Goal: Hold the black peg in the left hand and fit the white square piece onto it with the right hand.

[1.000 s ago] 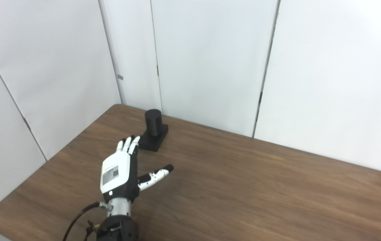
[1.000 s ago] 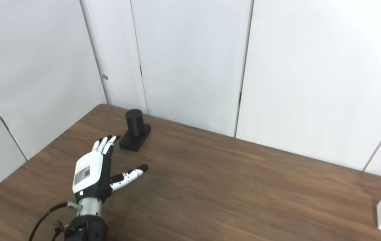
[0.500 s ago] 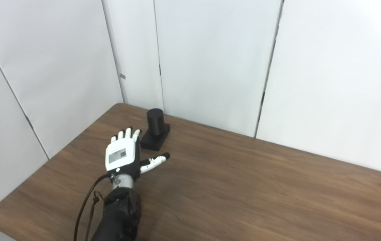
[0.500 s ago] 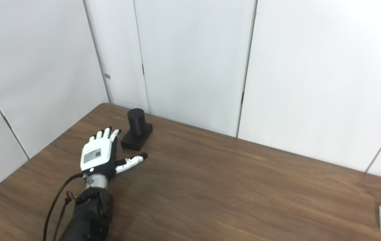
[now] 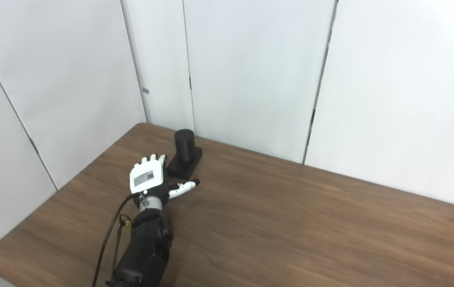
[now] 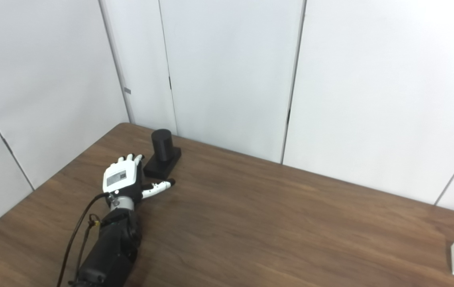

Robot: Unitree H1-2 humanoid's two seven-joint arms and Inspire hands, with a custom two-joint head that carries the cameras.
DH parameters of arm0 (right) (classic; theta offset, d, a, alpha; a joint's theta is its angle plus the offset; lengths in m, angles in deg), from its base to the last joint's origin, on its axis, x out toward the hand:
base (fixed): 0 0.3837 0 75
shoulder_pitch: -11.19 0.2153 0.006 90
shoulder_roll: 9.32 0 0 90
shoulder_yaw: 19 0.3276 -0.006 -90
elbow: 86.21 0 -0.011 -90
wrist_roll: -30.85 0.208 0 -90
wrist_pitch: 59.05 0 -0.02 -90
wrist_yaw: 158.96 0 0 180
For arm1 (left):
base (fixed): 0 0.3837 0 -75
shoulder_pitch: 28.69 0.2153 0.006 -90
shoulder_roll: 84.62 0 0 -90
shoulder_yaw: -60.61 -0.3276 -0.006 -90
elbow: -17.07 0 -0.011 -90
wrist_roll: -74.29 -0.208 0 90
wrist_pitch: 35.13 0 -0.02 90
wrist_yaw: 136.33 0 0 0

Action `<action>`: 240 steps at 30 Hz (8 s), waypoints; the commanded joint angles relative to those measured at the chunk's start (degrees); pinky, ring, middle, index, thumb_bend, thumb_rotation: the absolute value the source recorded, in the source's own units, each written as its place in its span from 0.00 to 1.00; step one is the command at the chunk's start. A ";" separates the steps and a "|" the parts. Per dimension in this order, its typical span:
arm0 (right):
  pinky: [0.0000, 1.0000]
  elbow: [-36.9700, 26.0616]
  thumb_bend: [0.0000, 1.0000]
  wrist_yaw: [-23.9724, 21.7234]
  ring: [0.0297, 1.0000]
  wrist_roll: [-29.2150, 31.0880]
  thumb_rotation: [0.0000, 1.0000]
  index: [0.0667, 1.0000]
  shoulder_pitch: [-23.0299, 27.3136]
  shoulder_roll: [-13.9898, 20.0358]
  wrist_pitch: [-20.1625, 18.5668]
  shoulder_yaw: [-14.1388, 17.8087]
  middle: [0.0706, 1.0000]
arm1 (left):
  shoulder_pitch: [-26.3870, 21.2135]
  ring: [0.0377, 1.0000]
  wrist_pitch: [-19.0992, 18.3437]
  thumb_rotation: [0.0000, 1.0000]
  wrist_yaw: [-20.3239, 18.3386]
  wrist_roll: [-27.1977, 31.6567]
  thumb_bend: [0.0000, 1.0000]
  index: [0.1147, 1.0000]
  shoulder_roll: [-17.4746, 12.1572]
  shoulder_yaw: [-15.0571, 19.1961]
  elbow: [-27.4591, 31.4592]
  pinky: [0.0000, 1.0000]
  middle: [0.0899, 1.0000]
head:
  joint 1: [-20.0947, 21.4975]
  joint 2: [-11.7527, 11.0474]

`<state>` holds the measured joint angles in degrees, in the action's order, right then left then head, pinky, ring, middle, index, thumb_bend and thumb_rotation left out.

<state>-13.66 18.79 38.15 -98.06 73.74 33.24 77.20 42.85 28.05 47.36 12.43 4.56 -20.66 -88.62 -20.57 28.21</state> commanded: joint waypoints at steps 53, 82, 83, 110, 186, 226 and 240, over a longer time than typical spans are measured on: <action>0.90 -2.38 0.77 -0.09 0.91 -0.71 1.00 0.90 -1.29 -0.17 -1.53 -0.49 0.89 | -14.27 0.90 -0.10 0.66 5.11 -5.13 0.87 0.87 0.60 2.32 -17.39 0.83 0.90 | 0.93 1.53; 0.94 -2.35 0.73 -0.62 0.92 -0.92 1.00 0.91 -1.13 0.27 -1.93 -0.20 0.90 | -12.79 0.91 -0.09 0.63 8.13 0.41 0.82 0.91 -0.50 -0.27 -10.75 0.84 0.91 | 0.79 2.02; 0.94 -2.35 0.73 -0.63 0.92 -0.78 1.00 0.91 -1.12 0.24 -2.01 -0.18 0.90 | -12.99 0.91 -0.09 0.62 8.45 0.53 0.82 0.91 -0.52 -0.18 -11.21 0.84 0.91 | 0.77 2.11; 0.90 -2.41 0.76 -0.37 0.90 -1.79 1.00 0.89 -1.18 0.20 -1.95 -0.10 0.86 | -16.56 0.94 -0.11 0.69 8.43 -7.23 0.86 0.83 -1.89 -0.60 -22.08 0.88 0.92 | 0.99 2.50; 1.00 -13.38 0.53 0.53 0.96 -6.81 1.00 0.93 -1.73 -1.91 -12.16 -4.17 0.88 | 29.70 0.88 22.48 0.05 -7.91 16.61 0.51 0.42 0.49 -26.09 45.43 0.82 0.80 | 17.46 11.75; 0.79 -19.06 0.66 0.85 0.87 -15.74 0.22 0.84 9.08 3.68 -20.71 -3.72 0.87 | 32.72 0.85 33.32 0.04 -9.51 14.17 0.51 0.42 -0.25 -28.18 32.60 0.85 0.78 | 41.85 14.95; 0.89 -8.34 0.81 -7.64 0.95 -34.88 0.15 0.80 27.40 22.62 -28.99 -3.45 0.93 | 32.73 0.86 33.81 0.05 -9.73 15.44 0.51 0.42 -0.52 -27.36 32.14 0.85 0.79 | 43.93 14.10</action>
<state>-22.16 11.52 4.49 -73.92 94.51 4.17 73.41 74.69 63.02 38.62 27.79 4.98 -48.59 -54.88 23.29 42.28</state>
